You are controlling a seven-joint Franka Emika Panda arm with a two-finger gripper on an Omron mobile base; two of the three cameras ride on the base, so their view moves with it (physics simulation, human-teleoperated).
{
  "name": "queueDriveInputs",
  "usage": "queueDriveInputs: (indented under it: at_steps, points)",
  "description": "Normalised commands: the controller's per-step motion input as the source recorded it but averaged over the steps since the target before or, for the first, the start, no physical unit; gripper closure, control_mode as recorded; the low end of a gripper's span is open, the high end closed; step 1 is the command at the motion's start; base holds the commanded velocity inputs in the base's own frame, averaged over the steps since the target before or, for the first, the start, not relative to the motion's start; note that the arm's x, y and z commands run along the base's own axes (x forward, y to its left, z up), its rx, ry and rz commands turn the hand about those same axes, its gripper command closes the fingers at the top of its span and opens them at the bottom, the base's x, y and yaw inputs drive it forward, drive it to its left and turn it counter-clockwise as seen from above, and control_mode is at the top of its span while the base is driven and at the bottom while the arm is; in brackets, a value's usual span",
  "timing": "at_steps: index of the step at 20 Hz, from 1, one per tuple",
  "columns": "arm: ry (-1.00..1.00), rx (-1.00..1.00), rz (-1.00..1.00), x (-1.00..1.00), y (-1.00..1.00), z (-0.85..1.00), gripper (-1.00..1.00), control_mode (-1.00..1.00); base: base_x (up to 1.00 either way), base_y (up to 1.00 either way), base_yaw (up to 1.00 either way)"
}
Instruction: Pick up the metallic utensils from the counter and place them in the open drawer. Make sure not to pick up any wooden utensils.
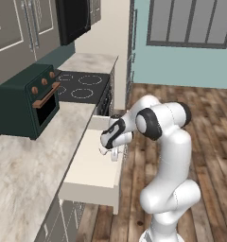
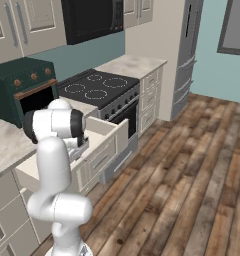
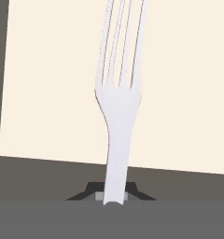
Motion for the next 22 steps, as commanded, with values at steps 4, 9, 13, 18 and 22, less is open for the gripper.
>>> queueDriveInputs:
  at_steps: [4, 9, 13, 18, 22]
  points:
    - [0.06, 0.0, 0.0, -0.26, -0.47, -0.06, 1.0, -1.0, 0.0, 0.0, 0.0]
    - [0.07, 0.0, 0.0, -0.26, -0.5, -0.14, 1.0, -1.0, 0.0, 0.0, 0.0]
    - [0.06, 0.0, 0.0, -0.21, -0.5, -0.03, 1.0, -1.0, 0.0, 0.0, 0.0]
    - [0.05, 0.0, 0.0, -0.22, -0.5, 0.0, 1.0, -1.0, 0.0, 0.0, 0.0]
    - [0.03, 0.0, 0.0, -0.21, -0.43, 0.0, 1.0, -1.0, 0.0, 0.0, 0.0]
